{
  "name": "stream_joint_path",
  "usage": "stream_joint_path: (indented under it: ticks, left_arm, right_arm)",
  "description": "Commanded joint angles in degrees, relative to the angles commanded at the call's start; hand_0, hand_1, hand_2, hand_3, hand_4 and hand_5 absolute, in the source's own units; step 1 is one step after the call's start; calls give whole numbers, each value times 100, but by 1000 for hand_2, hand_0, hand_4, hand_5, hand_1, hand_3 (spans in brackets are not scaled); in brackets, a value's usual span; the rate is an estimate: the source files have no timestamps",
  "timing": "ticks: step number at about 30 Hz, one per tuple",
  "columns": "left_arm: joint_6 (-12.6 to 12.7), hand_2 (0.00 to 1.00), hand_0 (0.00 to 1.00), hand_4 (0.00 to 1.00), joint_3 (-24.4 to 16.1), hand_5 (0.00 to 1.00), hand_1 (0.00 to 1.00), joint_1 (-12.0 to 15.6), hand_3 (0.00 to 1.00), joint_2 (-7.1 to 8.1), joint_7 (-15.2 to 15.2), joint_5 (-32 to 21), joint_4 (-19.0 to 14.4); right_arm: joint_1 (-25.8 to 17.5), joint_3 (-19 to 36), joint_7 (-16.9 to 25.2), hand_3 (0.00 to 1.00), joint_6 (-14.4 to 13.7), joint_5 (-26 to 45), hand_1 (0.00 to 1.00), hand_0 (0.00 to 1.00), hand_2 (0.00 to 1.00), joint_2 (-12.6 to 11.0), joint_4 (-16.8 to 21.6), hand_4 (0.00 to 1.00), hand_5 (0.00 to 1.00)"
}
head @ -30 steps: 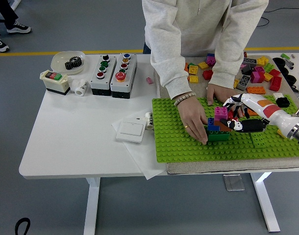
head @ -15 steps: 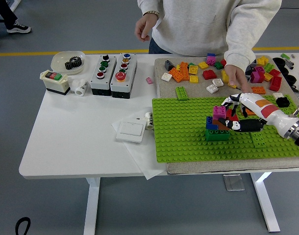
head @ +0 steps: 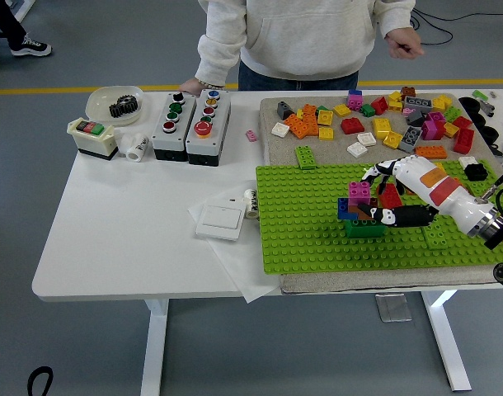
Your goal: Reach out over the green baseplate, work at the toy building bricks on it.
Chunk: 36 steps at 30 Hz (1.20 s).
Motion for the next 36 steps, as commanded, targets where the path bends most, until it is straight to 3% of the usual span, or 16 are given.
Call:
stream_joint_path:
  ticks: [14,36]
  left_arm:
    - [-26,713,750,666,8,602,755,21,596,-12,-7,8,-11]
    - [-31,711,748,666,14,602,754,32,596,-8,-19,32,-16]
  right_arm:
    - [8,-202,0,500,-172,208,401,226,513,205,-545,684,437]
    - [-6,-273,0,496,-164,194,407,233,516,225,-636,684,433]
